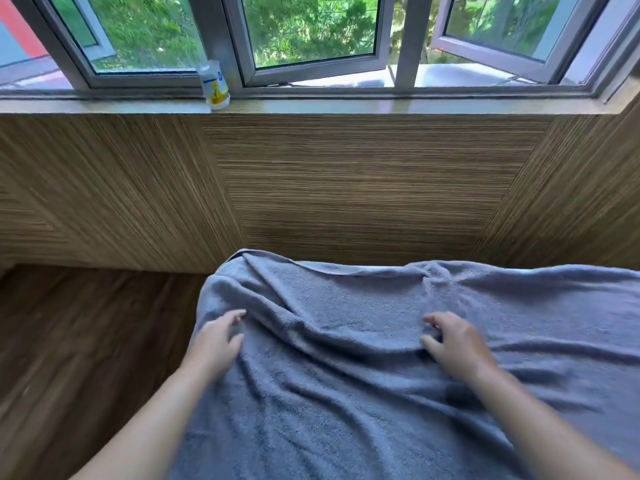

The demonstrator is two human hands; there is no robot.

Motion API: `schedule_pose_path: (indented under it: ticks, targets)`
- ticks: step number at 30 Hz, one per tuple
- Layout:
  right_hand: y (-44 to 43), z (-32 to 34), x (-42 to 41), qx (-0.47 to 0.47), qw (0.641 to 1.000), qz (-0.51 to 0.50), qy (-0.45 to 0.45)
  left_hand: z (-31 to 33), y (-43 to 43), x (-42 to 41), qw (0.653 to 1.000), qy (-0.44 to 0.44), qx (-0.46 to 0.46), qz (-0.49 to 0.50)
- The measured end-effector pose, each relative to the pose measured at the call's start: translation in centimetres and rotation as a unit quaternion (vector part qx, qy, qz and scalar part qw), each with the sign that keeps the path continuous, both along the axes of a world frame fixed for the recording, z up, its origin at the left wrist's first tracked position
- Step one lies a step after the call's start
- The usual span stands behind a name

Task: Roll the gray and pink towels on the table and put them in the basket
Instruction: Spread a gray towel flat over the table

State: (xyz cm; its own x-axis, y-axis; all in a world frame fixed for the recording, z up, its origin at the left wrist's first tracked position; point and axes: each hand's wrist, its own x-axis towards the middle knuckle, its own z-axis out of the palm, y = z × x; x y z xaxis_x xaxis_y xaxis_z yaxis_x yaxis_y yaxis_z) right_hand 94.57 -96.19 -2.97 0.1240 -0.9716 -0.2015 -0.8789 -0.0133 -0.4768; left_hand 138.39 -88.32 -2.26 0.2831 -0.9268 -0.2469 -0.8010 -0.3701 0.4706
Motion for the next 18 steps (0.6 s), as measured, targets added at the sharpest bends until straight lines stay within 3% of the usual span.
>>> schedule_pose_path:
  ticks: [3,8,14,18]
  targets:
    - [4.4,-0.6,1.4,-0.067,0.996,0.065,0.018,-1.6,5.5,-1.2,0.999,-0.005,-0.009,-0.031]
    - [12.3,-2.7,4.3,-0.158,0.976,0.153,0.007,-3.9,13.5,-0.9,0.993,-0.112,-0.007,-0.043]
    - [22.1,-4.2,8.5,-0.198,0.960,0.196,0.008,-6.2,20.4,0.1,0.982,-0.179,-0.014,-0.061]
    - [27.7,-5.8,10.4,-0.176,0.963,0.183,0.087,-7.1,24.4,-0.4,0.984,-0.168,-0.014,-0.056]
